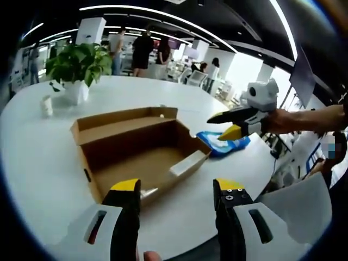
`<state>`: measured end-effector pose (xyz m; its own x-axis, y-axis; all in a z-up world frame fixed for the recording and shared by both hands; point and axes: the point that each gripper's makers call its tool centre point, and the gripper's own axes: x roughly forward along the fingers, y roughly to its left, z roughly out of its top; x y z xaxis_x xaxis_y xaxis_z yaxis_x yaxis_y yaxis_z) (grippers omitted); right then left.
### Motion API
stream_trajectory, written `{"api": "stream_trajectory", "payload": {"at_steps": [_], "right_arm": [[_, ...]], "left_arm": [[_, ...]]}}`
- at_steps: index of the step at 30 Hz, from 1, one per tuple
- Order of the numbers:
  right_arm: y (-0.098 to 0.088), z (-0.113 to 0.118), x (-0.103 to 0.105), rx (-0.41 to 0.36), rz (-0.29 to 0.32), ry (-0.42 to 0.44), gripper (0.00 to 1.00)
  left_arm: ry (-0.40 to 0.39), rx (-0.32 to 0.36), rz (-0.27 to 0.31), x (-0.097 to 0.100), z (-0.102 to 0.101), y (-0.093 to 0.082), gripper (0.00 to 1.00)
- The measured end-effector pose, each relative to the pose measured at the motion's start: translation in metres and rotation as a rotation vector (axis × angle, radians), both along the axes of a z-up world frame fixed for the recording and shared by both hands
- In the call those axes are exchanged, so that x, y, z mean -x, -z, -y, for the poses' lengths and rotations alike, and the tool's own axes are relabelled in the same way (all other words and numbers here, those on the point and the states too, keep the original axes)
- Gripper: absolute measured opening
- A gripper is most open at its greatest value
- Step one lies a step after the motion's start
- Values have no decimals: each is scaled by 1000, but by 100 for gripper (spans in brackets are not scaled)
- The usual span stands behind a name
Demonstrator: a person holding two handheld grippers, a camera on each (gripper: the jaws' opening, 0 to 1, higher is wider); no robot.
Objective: Operate the shoe box by opening the lid, removing the specified soft item, and placing it in the target area until the item is outside and the box remains undamaged.
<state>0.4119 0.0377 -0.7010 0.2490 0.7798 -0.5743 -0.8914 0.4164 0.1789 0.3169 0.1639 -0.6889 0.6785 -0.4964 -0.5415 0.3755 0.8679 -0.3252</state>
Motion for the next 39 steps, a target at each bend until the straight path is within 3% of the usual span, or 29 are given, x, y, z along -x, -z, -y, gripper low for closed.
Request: {"api": "stream_trajectory", "payload": {"at_steps": [21, 39], "right_arm": [[17, -14, -19, 63, -14, -49, 52], [37, -26, -21, 142, -10, -121, 52]], "left_arm": [[-20, 6, -10, 1, -13, 10, 55], [-48, 9, -15, 4, -27, 16, 55]]}}
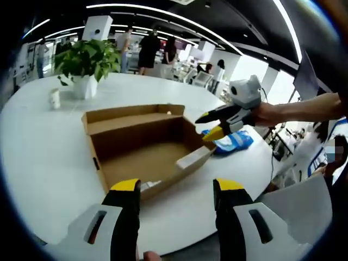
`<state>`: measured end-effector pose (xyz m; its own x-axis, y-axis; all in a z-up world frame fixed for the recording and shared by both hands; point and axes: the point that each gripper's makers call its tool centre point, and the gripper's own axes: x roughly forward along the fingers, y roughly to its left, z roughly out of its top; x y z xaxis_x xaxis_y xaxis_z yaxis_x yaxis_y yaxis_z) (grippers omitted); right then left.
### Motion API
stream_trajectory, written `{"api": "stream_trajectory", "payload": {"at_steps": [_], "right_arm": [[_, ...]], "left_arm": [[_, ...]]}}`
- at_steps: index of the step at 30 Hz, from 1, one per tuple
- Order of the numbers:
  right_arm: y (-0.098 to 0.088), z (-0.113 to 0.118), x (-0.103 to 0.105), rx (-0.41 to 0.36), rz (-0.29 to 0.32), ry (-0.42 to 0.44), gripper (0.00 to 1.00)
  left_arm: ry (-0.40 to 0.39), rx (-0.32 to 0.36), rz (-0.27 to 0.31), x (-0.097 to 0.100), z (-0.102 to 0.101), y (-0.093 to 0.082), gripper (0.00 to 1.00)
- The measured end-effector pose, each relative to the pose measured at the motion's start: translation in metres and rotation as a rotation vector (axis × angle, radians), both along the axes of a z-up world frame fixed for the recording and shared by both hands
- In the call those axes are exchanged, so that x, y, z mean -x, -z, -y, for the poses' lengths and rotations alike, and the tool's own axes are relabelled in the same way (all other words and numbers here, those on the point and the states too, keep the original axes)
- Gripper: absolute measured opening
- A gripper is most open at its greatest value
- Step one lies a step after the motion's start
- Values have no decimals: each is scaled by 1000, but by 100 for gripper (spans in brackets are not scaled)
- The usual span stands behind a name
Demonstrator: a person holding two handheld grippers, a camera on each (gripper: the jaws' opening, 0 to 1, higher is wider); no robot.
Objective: Operate the shoe box by opening the lid, removing the specified soft item, and placing it in the target area until the item is outside and the box remains undamaged.
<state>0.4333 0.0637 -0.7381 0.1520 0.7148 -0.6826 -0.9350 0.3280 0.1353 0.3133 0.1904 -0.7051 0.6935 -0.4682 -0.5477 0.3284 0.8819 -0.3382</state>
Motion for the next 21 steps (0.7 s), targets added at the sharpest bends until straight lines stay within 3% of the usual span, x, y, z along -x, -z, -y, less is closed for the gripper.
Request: {"api": "stream_trajectory", "payload": {"at_steps": [21], "right_arm": [[23, -2, -2, 135, 35, -138, 53]], "left_arm": [[-14, 8, -4, 4, -2, -1, 55]]}}
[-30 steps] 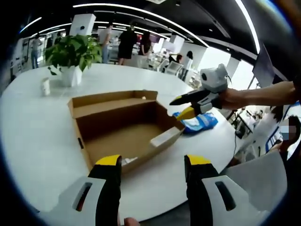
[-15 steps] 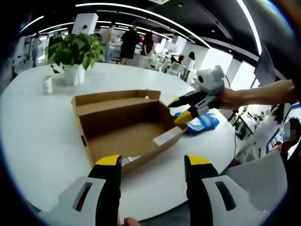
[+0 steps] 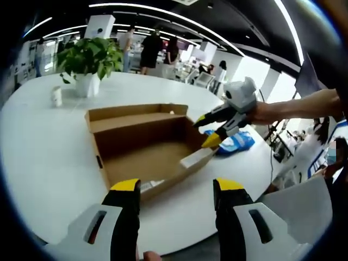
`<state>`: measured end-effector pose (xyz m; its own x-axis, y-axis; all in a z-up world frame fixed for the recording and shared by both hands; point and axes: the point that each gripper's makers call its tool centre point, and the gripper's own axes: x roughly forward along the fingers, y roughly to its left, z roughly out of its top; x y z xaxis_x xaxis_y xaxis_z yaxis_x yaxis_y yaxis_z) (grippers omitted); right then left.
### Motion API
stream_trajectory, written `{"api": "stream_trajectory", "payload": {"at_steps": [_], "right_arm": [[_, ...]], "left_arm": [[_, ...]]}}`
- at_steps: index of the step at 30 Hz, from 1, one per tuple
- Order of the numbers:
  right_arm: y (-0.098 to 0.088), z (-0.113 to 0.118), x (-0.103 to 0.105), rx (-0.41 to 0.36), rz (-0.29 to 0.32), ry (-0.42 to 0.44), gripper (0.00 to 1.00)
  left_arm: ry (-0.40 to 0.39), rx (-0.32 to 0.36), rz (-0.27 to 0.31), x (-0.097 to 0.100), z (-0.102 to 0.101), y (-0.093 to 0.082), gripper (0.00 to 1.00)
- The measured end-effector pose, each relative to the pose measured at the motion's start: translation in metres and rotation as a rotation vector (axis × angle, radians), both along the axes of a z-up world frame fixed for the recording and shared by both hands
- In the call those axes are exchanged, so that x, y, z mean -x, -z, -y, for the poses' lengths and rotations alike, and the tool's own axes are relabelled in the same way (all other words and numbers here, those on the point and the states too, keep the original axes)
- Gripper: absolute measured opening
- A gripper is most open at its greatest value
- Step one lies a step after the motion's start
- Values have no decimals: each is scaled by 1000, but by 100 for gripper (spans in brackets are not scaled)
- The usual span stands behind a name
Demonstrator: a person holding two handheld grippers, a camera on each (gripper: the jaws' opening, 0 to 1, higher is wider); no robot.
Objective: Operate the shoe box by opening the lid, removing the specified soft item, and placing it in the target area until the item is outside and the box remains undamaged.
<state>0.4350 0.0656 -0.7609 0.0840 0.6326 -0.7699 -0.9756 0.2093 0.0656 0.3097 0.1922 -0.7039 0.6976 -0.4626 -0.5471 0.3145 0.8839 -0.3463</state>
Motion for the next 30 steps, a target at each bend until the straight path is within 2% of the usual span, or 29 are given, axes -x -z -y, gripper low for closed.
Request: {"api": "stream_trajectory", "payload": {"at_steps": [13, 30], "right_arm": [[20, -1, -11, 74, 14, -104, 54], [33, -6, -4, 177, 34, -285, 55]], "left_arm": [[-4, 3, -8, -1, -3, 4, 55], [-5, 3, -13, -4, -6, 7, 55]]}}
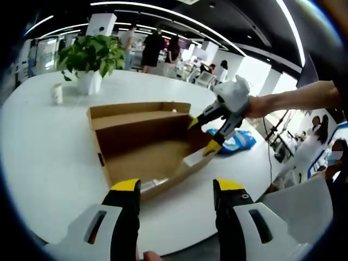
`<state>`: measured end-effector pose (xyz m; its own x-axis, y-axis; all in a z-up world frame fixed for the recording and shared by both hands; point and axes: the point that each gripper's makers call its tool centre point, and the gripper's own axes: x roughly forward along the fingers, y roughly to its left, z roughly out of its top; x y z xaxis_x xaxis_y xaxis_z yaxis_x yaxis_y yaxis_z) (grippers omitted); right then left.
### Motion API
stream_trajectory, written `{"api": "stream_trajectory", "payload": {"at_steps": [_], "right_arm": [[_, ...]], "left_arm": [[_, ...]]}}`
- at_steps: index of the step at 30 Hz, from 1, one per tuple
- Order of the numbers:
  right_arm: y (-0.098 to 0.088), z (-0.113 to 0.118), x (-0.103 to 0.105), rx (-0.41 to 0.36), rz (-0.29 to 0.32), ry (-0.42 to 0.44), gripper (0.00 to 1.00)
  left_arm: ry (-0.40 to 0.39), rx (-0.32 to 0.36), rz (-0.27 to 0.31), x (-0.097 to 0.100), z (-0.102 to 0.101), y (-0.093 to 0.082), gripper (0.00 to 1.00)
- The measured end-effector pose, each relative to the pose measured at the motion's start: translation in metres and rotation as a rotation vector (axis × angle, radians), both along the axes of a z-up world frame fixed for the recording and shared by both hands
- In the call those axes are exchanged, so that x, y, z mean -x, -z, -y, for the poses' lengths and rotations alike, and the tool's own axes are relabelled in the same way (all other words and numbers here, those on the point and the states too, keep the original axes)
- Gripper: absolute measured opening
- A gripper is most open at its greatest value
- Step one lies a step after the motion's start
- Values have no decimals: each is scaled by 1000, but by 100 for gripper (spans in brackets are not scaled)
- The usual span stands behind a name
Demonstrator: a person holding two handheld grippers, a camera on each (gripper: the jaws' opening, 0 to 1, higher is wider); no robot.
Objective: Operate the shoe box by opening the lid, removing the specified soft item, and placing it in the target area until the item is outside and the box remains undamaged.
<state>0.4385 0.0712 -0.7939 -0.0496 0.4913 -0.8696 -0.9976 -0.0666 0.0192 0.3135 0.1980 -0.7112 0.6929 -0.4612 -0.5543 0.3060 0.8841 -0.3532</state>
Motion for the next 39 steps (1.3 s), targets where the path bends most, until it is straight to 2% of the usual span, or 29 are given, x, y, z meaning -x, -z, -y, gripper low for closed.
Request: {"api": "stream_trajectory", "payload": {"at_steps": [11, 18, 23, 29, 35, 39], "right_arm": [[-3, 1, -10, 39, 56, -53, 54], [0, 0, 2, 58, 0, -98, 59], [-1, -1, 2, 63, 33, -121, 59], [-2, 3, -11, 79, 72, -107, 54], [-1, 2, 0, 77, 29, -140, 60], [1, 0, 4, 88, 28, -164, 58]], "left_arm": [[-1, 0, -2, 0, -2, 1, 55], [-1, 0, 0, -1, -1, 1, 55], [-1, -1, 6, -3, -1, -3, 55], [4, -1, 9, -3, 3, -4, 55], [8, -2, 3, 1, 4, -2, 55], [11, -5, 5, -1, 2, -1, 55]]}}
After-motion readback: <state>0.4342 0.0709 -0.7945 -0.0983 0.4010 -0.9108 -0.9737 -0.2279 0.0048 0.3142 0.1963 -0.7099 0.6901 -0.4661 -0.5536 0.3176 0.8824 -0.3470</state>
